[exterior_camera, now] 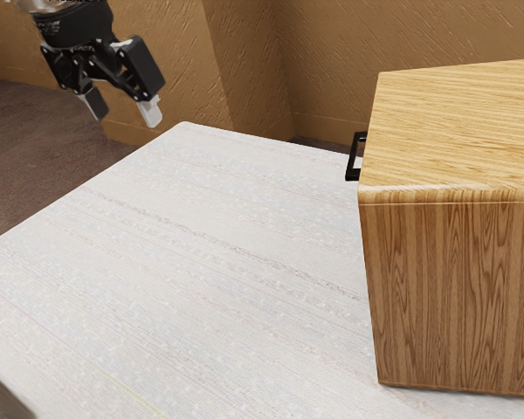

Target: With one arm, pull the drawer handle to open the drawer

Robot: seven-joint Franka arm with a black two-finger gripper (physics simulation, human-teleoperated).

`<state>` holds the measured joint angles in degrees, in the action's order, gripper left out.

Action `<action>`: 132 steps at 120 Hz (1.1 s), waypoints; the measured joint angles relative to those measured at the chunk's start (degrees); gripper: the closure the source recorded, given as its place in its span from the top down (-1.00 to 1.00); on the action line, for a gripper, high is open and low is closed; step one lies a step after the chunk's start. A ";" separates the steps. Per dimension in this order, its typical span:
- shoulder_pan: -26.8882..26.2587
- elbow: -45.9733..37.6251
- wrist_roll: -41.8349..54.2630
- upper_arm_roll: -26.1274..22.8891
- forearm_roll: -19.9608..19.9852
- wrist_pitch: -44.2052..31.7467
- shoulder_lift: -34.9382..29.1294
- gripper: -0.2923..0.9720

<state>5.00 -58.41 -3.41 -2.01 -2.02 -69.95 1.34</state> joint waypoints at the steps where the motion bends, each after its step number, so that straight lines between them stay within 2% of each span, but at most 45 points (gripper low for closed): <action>1: -0.21 0.03 -0.04 -0.04 0.01 0.13 0.03 0.54; 27: -3.89 -1.35 -0.89 0.02 0.05 4.21 0.58 0.54; 55: 1.95 -1.41 -1.51 0.24 1.19 8.49 2.37 0.54; 72: 2.05 -6.98 7.11 -0.26 2.14 2.39 3.99 0.54; 85: -0.70 -8.65 10.10 -0.30 6.44 -3.08 3.83 0.54; 100: -0.48 -9.73 9.63 -0.15 8.66 -7.53 3.39 0.54; 132: 0.87 -10.66 0.67 0.19 12.65 -5.64 1.03 0.54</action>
<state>5.87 -69.07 -2.74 -1.82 10.63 -75.59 2.36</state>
